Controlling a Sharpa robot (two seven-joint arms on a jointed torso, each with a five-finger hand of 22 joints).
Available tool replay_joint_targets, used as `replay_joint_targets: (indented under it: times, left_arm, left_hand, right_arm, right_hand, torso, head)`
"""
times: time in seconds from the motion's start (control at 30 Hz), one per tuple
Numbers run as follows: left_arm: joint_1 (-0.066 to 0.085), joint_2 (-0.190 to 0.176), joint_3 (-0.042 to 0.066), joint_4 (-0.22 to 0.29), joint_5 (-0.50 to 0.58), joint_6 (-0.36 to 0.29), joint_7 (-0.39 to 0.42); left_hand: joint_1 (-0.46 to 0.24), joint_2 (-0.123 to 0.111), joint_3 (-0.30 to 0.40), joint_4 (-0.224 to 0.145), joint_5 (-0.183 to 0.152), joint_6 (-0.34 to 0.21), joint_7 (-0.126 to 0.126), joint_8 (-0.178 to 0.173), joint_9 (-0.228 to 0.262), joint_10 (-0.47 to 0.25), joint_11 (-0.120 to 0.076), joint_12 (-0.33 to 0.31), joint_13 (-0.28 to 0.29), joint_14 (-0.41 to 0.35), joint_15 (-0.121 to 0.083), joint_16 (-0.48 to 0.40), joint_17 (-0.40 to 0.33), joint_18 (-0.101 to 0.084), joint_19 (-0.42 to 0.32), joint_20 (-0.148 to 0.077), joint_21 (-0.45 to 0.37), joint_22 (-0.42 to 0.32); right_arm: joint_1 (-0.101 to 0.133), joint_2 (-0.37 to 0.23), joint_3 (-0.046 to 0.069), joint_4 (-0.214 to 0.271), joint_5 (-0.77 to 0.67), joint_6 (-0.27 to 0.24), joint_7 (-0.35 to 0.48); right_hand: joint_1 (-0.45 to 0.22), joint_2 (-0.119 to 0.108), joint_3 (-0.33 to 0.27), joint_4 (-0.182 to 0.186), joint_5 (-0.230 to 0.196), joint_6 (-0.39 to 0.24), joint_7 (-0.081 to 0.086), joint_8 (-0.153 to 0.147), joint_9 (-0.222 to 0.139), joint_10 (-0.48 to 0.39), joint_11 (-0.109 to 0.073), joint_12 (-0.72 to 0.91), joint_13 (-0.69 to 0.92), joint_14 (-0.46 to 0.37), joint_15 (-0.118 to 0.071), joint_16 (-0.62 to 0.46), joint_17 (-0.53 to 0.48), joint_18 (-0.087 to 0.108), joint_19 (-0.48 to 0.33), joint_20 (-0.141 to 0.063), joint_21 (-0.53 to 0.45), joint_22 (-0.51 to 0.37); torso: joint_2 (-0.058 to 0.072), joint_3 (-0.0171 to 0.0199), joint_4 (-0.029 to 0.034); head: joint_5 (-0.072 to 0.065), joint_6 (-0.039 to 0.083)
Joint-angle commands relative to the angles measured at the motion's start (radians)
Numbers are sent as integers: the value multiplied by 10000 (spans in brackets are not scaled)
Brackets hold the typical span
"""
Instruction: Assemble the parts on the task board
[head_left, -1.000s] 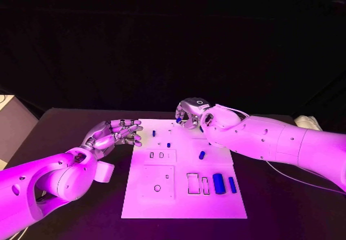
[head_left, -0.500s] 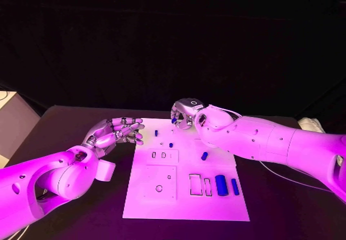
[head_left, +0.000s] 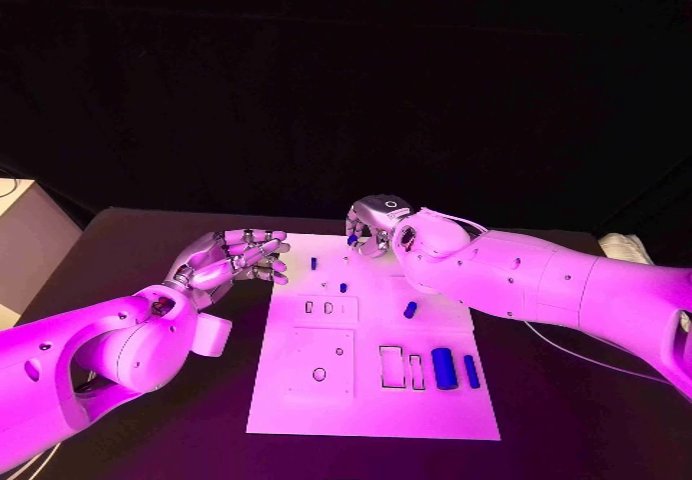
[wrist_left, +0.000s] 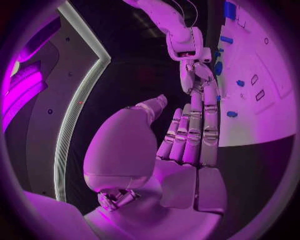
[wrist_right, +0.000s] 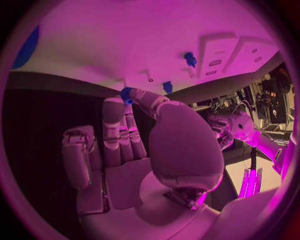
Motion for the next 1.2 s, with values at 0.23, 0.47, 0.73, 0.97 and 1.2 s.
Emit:
replay_joint_targets:
  times: [0.23,0.47,0.73,0.97,1.2]
  left_arm:
    - [24,6,6,-35,-80,171,52]
    - [27,15,6,-55,-80,180,43]
    - [31,23,6,-40,-80,180,41]
    - [41,19,6,-17,-80,183,38]
    - [55,28,6,-29,-80,206,7]
  left_hand:
    - [-62,2,-5,-59,35,-87,365,-59,9,-76,16,-54,-15,-37,1,49,17,59,-72,17,36,9]
    - [-62,2,-5,-59,35,-87,365,-59,9,-76,16,-54,-15,-37,1,49,17,59,-72,17,36,9]
    - [-73,3,-8,-64,34,-97,372,-64,10,-92,22,-51,-13,-42,6,60,31,60,-87,21,57,21]
    - [-73,3,-8,-64,34,-97,372,-64,10,-92,22,-51,-13,-42,6,60,31,60,-87,21,57,21]
    - [-73,3,-8,-64,34,-97,372,-64,10,-92,22,-51,-13,-42,6,60,31,60,-87,21,57,21]
  right_arm:
    - [2,-67,5,101,-410,30,-210]
    - [2,-55,5,87,-428,85,-218]
    - [1,13,4,9,-399,157,-191]
    - [-14,78,-8,-74,-333,371,-161]
    - [-41,131,-17,-129,-283,442,-120]
  right_hand:
    - [-72,-21,14,18,-11,-51,22,26,20,46,15,-35,7,-33,-66,32,11,-66,1046,-68,44,2635]
    - [-73,-26,14,17,0,-51,22,26,23,50,15,-39,5,-35,-66,30,1,-66,1046,-68,44,2635]
    - [-80,-38,11,18,6,-55,25,23,26,51,18,-45,3,-40,-64,18,-24,-66,1046,-68,44,2635]
    - [-90,-44,10,23,5,-62,28,19,29,50,21,-53,0,-48,-62,0,-58,-66,1046,-67,44,2635]
    - [-99,-50,8,28,3,-71,33,13,30,46,25,-61,-4,-56,-60,-20,-92,-66,1046,-67,44,2635]
  torso:
    - [29,9,17]
    - [51,4,-14]
    - [66,-8,24]
    - [68,-18,10]
    - [79,-21,14]
  head:
    - [-26,-3]
    - [4,-32]
    - [-21,-66]
    - [-15,-112]
    - [-1,-161]
